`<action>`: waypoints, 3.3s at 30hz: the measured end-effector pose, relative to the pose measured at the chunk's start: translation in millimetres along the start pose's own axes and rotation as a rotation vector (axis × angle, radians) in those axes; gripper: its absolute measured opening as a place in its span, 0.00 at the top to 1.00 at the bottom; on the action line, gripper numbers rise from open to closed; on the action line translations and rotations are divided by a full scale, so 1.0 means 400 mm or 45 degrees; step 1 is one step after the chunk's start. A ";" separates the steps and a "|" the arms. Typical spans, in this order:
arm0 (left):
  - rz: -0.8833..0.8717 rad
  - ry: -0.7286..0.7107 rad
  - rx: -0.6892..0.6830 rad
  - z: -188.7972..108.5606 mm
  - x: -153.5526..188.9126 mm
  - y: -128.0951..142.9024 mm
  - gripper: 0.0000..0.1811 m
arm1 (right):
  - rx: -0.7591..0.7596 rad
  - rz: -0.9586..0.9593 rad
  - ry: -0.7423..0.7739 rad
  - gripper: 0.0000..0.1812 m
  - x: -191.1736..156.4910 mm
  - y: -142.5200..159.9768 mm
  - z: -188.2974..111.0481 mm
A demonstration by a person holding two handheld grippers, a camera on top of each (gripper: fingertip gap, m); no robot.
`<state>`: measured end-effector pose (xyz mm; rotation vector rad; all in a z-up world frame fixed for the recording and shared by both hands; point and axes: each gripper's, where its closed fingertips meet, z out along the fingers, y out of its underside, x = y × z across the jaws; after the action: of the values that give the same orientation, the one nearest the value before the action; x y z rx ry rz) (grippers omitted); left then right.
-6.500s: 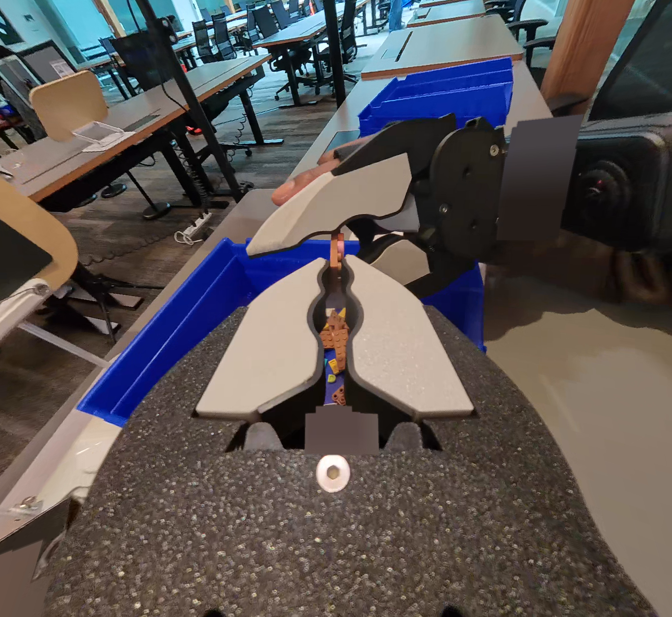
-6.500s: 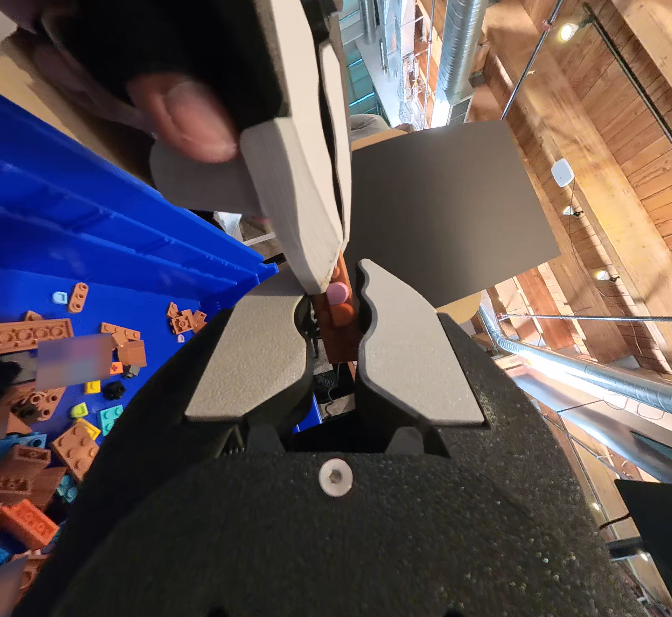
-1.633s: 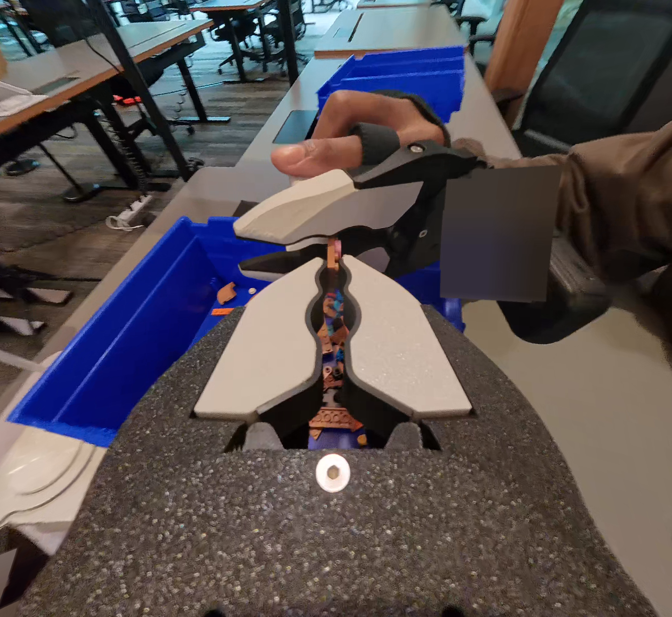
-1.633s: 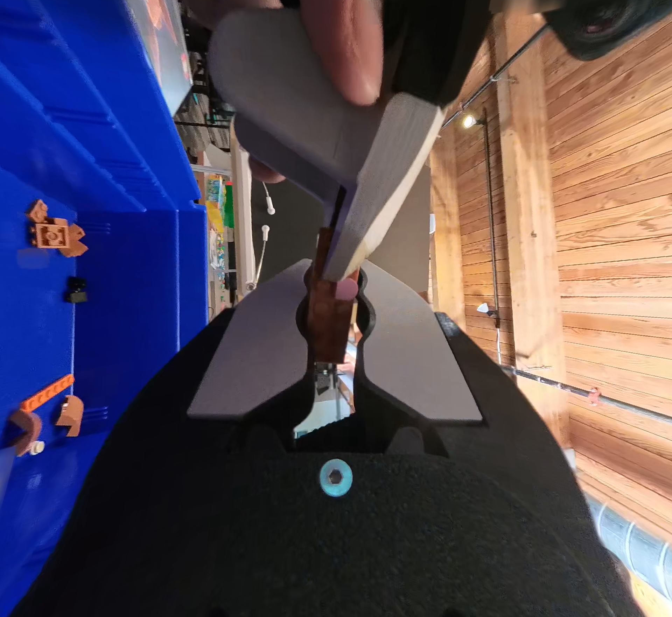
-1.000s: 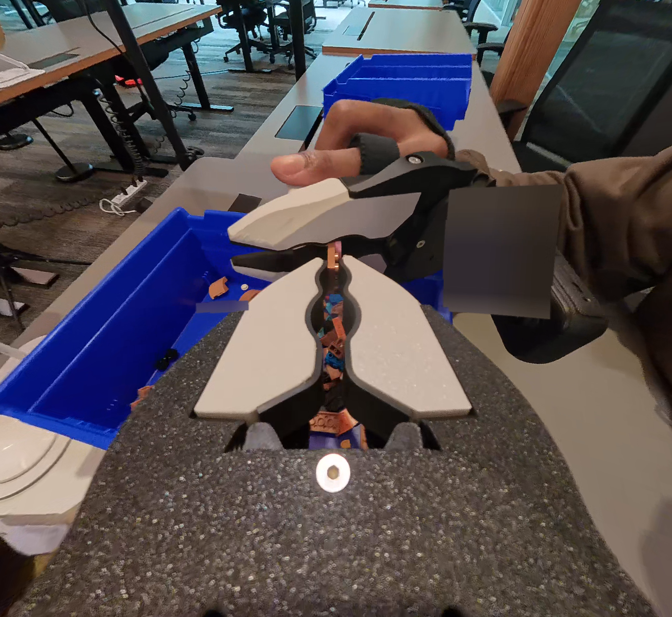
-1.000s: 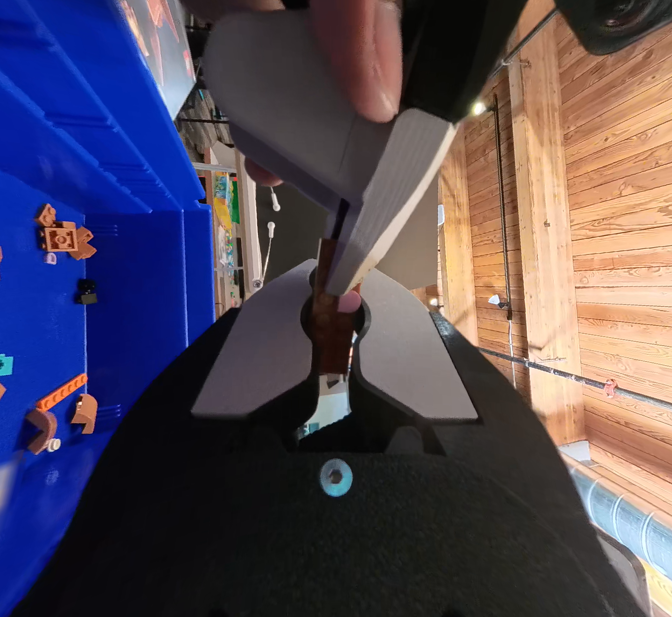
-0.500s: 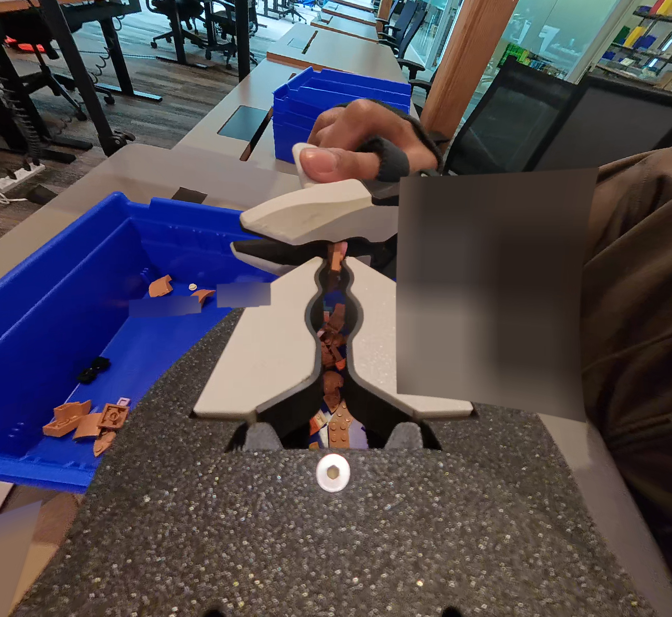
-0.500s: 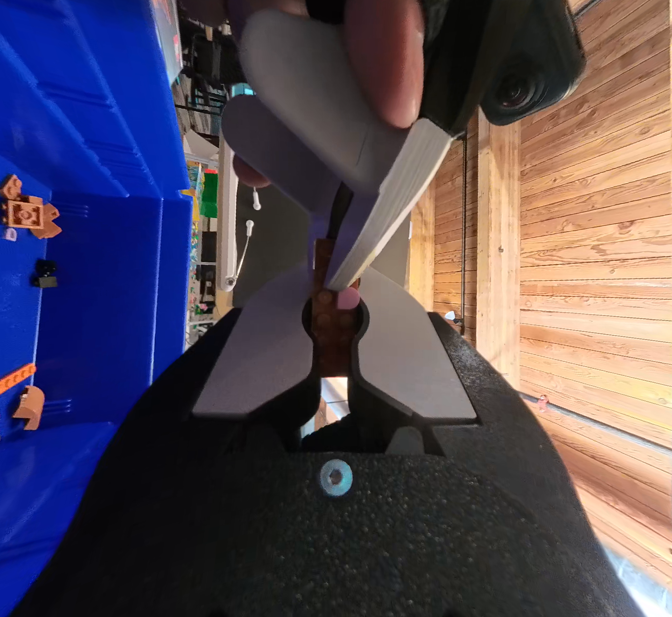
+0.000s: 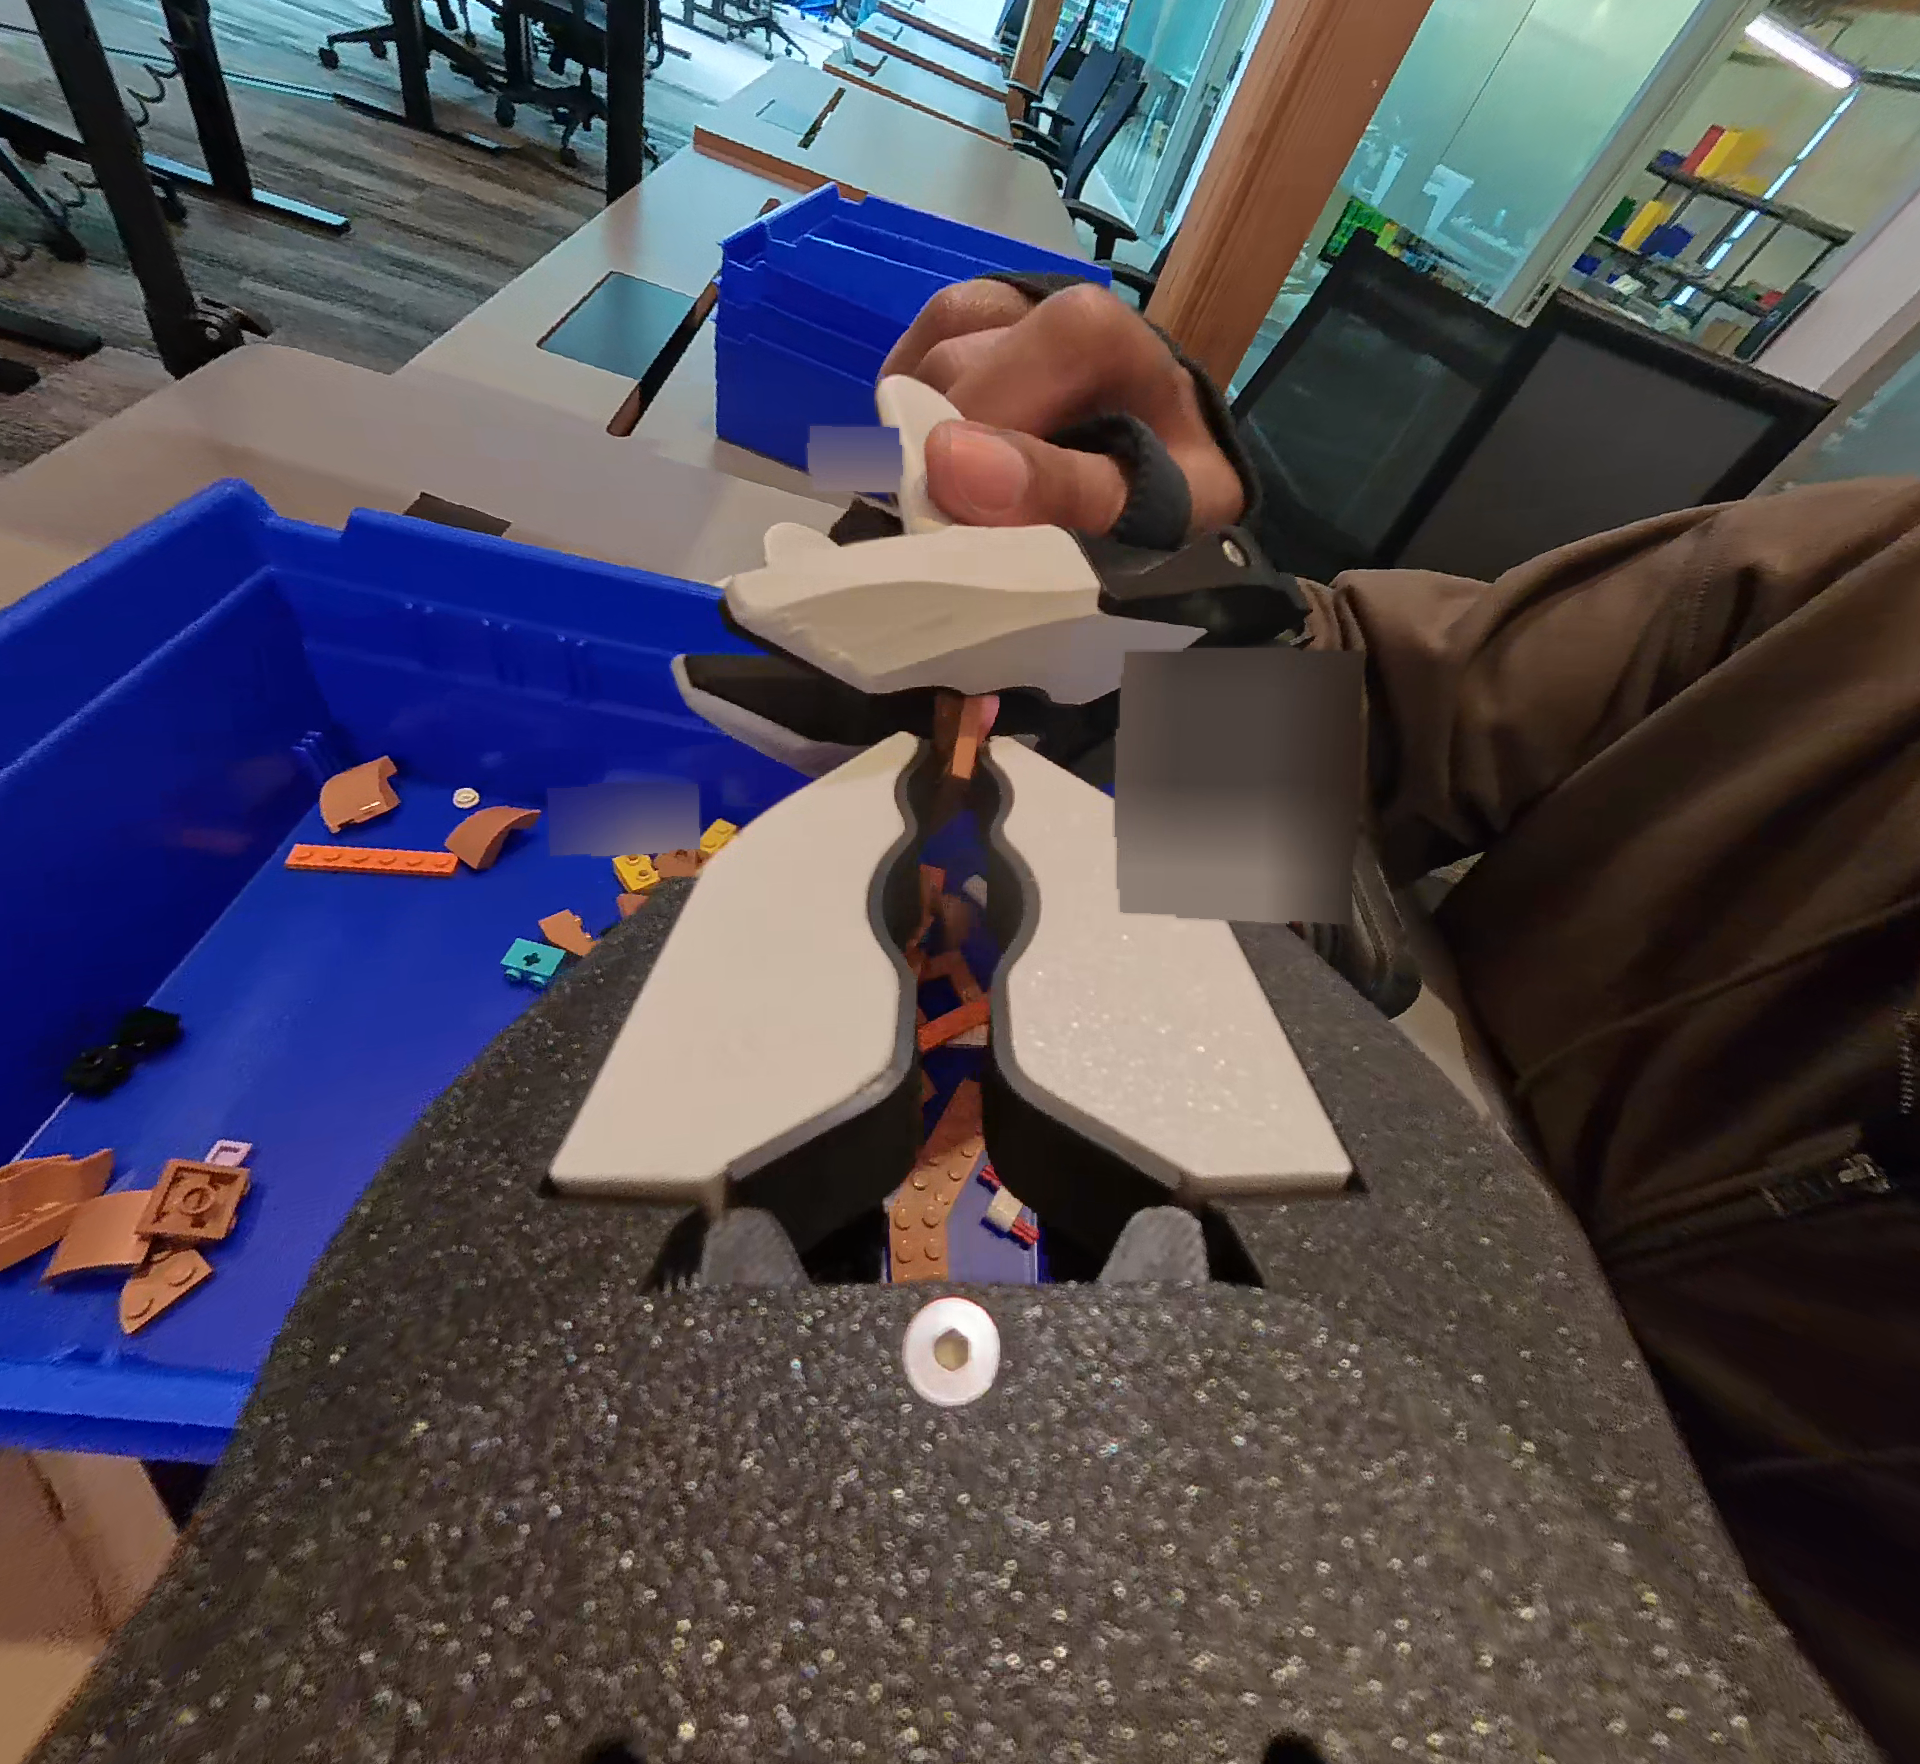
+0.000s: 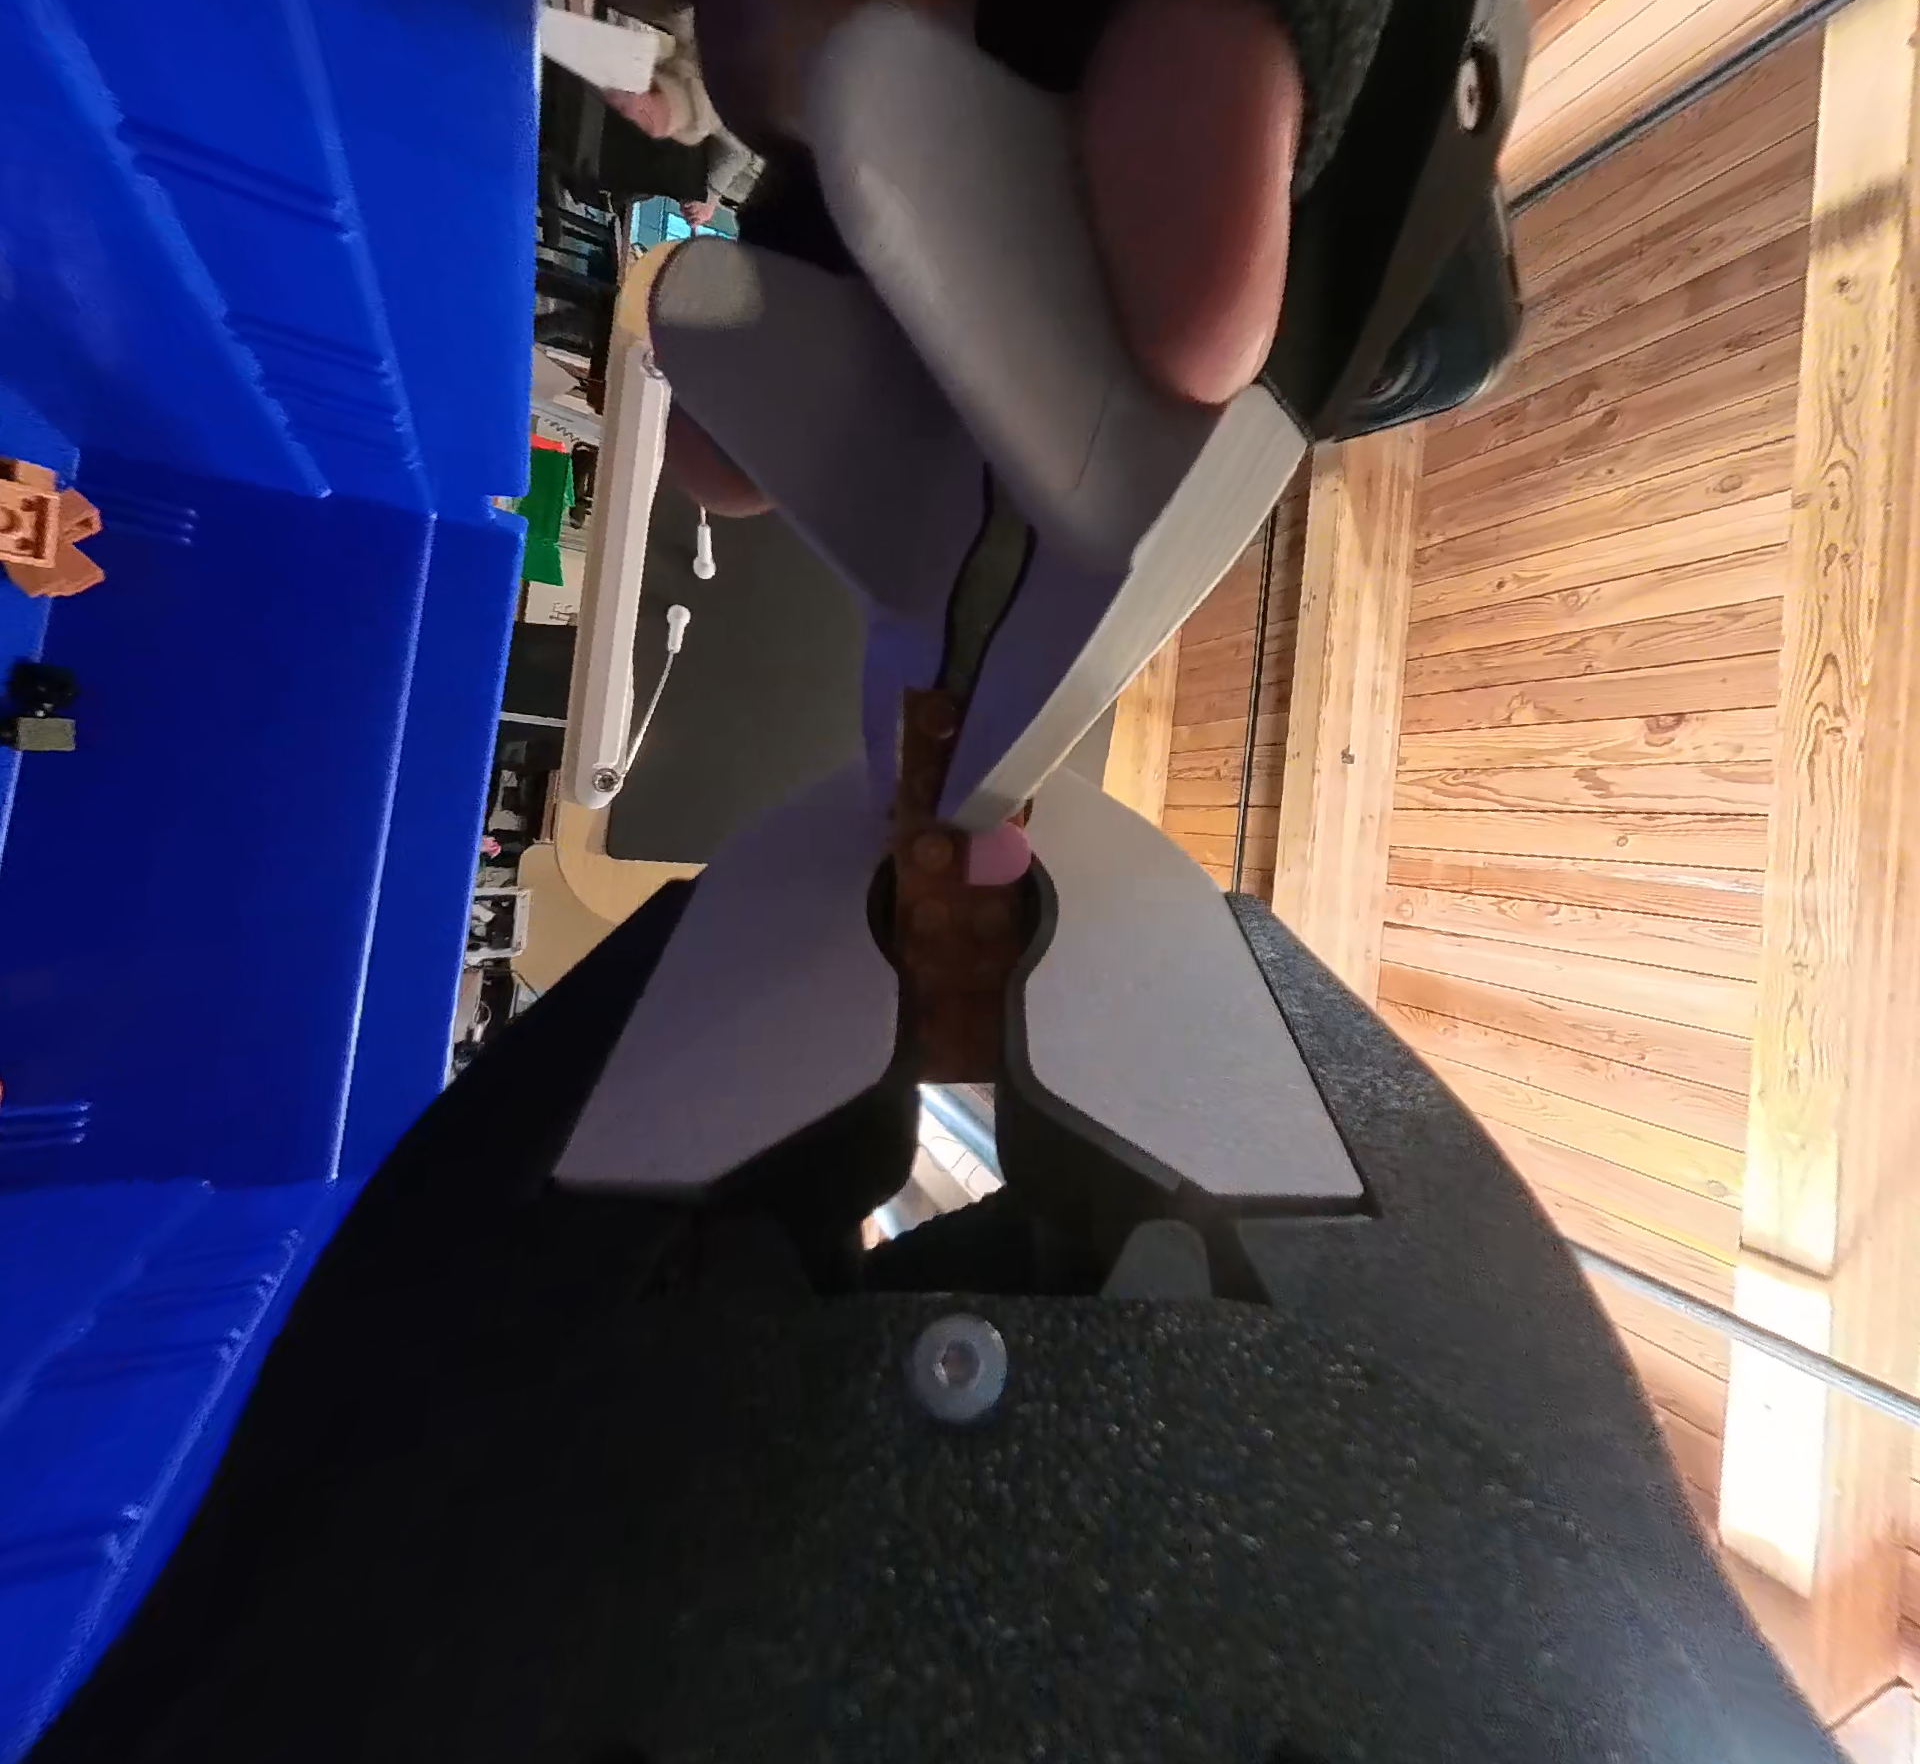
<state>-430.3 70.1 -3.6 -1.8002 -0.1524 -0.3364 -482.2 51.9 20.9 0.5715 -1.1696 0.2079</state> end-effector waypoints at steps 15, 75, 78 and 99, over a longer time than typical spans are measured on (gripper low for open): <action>-0.068 0.091 -0.014 -0.001 0.009 0.006 0.96 | 0.023 -0.063 0.058 0.95 0.011 -0.009 -0.005; 0.380 -0.487 -0.195 -0.013 -0.018 -0.020 0.97 | -0.031 0.354 -0.205 0.83 -0.025 0.007 0.010; 0.369 -0.476 -0.189 -0.011 -0.016 -0.020 0.97 | -0.034 0.347 -0.197 0.83 -0.024 0.007 0.010; 0.090 -0.292 -0.039 0.001 -0.006 -0.027 0.97 | -0.068 0.351 -0.145 0.93 -0.006 0.021 0.010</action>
<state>-435.5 73.2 5.6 -1.8663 -0.2450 -0.0812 -490.2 57.0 22.5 0.3775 -1.3599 0.3823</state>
